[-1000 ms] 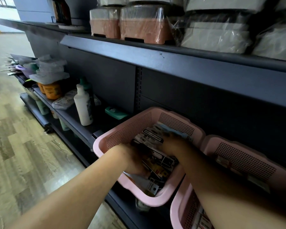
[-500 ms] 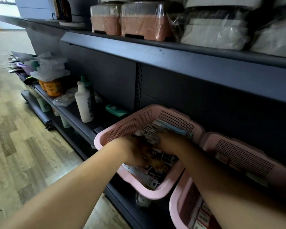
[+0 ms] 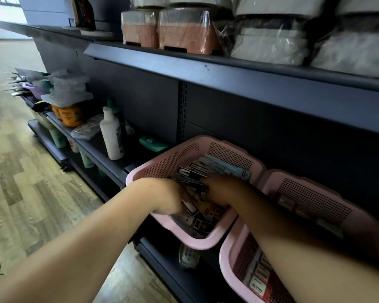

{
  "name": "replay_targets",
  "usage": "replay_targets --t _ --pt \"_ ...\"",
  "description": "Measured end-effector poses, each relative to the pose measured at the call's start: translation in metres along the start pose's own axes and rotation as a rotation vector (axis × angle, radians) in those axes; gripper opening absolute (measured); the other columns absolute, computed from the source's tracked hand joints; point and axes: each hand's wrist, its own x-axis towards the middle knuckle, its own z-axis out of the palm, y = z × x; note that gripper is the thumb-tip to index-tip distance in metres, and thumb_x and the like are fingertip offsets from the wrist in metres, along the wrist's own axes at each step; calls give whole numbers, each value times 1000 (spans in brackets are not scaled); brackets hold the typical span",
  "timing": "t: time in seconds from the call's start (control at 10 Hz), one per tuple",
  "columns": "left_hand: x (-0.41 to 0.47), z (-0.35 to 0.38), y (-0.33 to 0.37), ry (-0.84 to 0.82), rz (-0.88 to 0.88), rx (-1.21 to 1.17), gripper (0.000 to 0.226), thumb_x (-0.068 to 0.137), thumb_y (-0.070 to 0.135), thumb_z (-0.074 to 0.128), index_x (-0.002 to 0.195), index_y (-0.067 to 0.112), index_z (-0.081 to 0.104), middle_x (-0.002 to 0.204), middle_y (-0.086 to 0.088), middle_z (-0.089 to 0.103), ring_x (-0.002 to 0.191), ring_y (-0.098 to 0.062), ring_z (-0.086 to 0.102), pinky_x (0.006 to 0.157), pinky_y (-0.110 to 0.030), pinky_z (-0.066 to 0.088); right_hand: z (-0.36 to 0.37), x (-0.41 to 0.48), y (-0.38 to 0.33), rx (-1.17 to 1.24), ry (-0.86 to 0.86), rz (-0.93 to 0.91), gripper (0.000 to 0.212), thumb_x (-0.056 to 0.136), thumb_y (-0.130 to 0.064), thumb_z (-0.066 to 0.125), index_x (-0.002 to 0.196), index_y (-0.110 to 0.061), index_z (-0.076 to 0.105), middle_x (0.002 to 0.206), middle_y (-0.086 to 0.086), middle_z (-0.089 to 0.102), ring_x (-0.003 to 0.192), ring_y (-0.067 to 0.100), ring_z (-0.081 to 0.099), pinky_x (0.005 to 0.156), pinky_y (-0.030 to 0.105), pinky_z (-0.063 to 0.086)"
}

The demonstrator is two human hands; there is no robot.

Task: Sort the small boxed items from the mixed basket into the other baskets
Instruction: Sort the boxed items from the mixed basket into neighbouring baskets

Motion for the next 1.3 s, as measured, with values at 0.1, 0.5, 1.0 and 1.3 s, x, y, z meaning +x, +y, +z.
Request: replay_targets --t 0.1,0.5,1.0,1.3 --pt "-4 -1 7 -77 32 58 44 109 43 41 145 25 59 142 -3 61 126 -27 56 108 -34 42 -1 -6 -1 -19 -92 2 49 96 -38 58 144 -29 51 144 4 52 122 27 56 102 40 47" --pt "-8 0 4 1 -119 -93 35 98 42 65 124 19 71 124 -3 72 116 -23 69 87 -30 52 -3 -21 -24 65 -132 -194 56 94 -29 63 147 -41 46 153 -9 45 125 20 55 91 24 40" --pt "15 4 -3 -116 -16 152 41 111 30 37 143 17 59 139 -7 63 124 -32 60 106 -44 50 5 -20 -20 -9 49 -79 22 93 -27 60 112 -20 69 107 7 69 92 25 65 69 29 42" --pt "13 3 4 -146 -2 143 47 107 43 37 141 23 62 138 -5 64 123 -29 60 107 -45 49 5 -22 -22 14 41 -115 26 97 -28 54 120 -21 65 116 6 67 99 25 64 72 28 38"
